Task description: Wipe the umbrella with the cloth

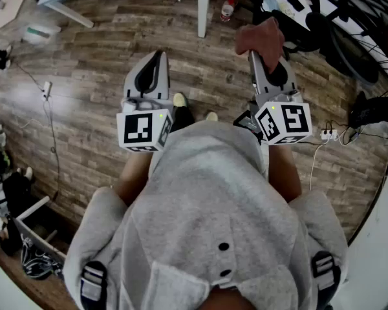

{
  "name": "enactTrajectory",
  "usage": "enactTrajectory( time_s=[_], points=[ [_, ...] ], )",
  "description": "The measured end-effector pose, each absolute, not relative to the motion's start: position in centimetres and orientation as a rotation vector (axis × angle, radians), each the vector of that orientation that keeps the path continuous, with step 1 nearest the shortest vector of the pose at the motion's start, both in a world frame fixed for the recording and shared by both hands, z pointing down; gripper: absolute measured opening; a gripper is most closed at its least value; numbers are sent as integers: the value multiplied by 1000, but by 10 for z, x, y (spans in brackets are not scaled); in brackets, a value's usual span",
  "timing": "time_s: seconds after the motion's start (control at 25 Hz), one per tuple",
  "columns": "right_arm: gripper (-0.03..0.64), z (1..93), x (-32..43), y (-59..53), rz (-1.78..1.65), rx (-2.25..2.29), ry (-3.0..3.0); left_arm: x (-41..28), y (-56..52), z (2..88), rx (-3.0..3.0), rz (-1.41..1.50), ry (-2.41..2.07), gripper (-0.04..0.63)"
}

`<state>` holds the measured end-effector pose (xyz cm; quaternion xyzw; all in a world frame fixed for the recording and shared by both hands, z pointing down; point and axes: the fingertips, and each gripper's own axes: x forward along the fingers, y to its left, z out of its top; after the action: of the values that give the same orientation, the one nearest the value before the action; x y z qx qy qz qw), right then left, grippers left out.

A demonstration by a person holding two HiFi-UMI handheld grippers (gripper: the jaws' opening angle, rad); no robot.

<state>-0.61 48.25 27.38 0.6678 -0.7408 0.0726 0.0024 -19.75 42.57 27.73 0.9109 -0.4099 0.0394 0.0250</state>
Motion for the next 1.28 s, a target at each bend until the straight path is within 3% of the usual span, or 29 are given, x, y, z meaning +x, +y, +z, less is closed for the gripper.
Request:
enactTrajectory(
  time_s=[0.64,1.28],
  points=[
    [78,266,-20,501,224,2014,-2470,-191,461,274,2836,140,-1304,17],
    [78,281,-8,435,254,1985,-2436,-171,389,286,2821,151,-1271,17]
  ],
)
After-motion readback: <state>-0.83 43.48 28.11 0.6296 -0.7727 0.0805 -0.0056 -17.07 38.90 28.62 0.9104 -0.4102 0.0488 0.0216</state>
